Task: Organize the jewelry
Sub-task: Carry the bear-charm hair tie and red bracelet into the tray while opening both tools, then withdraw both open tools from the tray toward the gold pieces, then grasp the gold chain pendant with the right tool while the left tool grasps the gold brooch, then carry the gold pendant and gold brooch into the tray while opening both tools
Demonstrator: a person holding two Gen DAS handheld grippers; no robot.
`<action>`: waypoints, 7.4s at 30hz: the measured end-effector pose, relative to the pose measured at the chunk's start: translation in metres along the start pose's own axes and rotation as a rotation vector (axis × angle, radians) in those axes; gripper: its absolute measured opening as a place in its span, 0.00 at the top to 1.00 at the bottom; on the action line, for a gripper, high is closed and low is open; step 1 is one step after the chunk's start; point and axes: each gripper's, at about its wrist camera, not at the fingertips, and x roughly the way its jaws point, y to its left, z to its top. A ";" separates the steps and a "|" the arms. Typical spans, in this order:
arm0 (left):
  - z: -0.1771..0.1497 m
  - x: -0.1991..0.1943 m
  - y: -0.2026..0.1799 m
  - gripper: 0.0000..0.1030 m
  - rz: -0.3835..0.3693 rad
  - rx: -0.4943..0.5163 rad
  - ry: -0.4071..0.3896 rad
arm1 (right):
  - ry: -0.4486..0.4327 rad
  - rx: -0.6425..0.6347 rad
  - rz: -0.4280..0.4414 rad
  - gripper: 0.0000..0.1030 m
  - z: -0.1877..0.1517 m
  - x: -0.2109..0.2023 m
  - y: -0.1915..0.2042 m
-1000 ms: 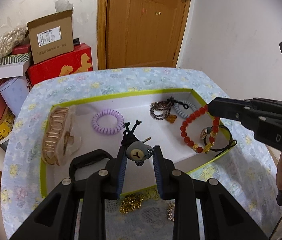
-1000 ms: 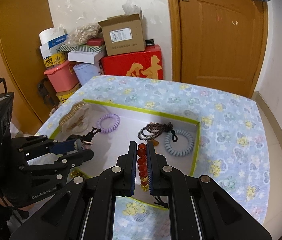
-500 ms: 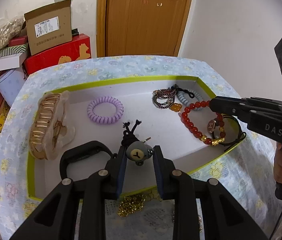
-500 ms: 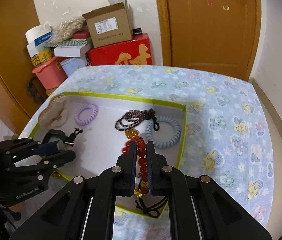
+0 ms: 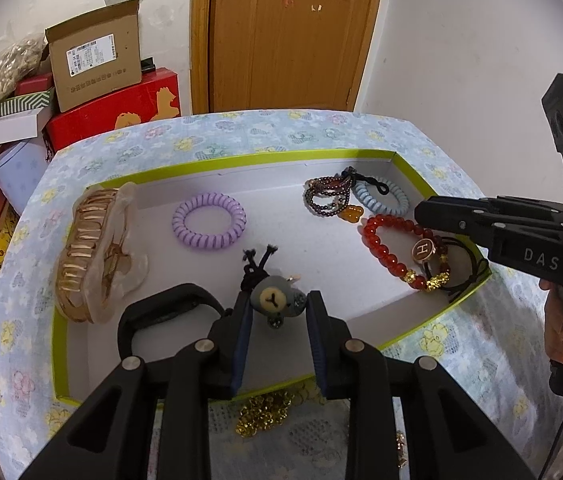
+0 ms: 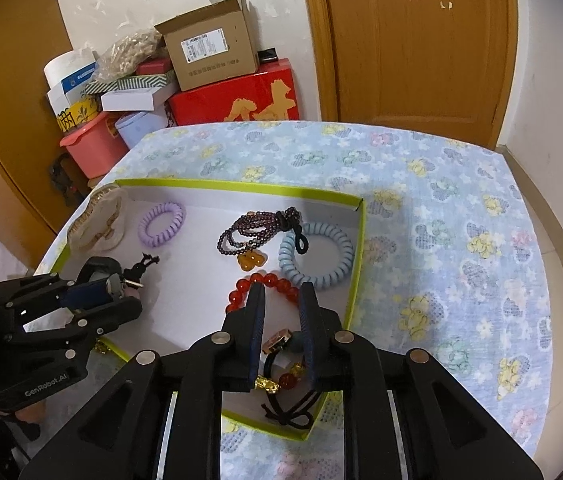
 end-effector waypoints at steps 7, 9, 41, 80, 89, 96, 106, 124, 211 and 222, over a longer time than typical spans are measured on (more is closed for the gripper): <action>-0.001 -0.015 -0.002 0.66 -0.004 0.007 -0.018 | -0.034 -0.004 -0.007 0.81 -0.003 -0.021 0.006; -0.003 -0.022 -0.003 0.66 0.002 0.007 -0.028 | -0.045 -0.006 -0.006 0.80 -0.007 -0.030 0.009; -0.111 -0.112 0.004 0.66 0.060 -0.111 -0.050 | -0.014 -0.006 0.079 0.67 -0.123 -0.086 0.070; -0.088 -0.085 0.032 0.66 0.028 -0.134 -0.048 | 0.082 -0.222 0.017 0.96 -0.081 -0.010 0.126; -0.077 -0.068 0.025 0.66 -0.006 -0.118 -0.028 | 0.033 -0.188 0.033 0.96 -0.080 -0.029 0.113; -0.061 -0.047 0.016 0.66 -0.020 -0.097 -0.007 | 0.007 -0.143 0.036 0.96 -0.081 -0.043 0.098; -0.048 -0.025 -0.004 0.66 0.031 -0.032 0.008 | -0.005 -0.087 0.039 0.96 -0.086 -0.051 0.075; -0.054 -0.049 -0.023 0.91 0.030 0.028 -0.033 | -0.039 -0.056 0.039 0.96 -0.092 -0.071 0.065; 0.060 0.012 0.013 0.90 -0.095 -0.040 0.004 | 0.046 -0.042 0.081 0.96 -0.018 0.016 0.039; 0.053 -0.004 0.009 0.90 -0.066 -0.021 -0.020 | 0.055 -0.024 0.070 0.82 -0.016 0.016 0.039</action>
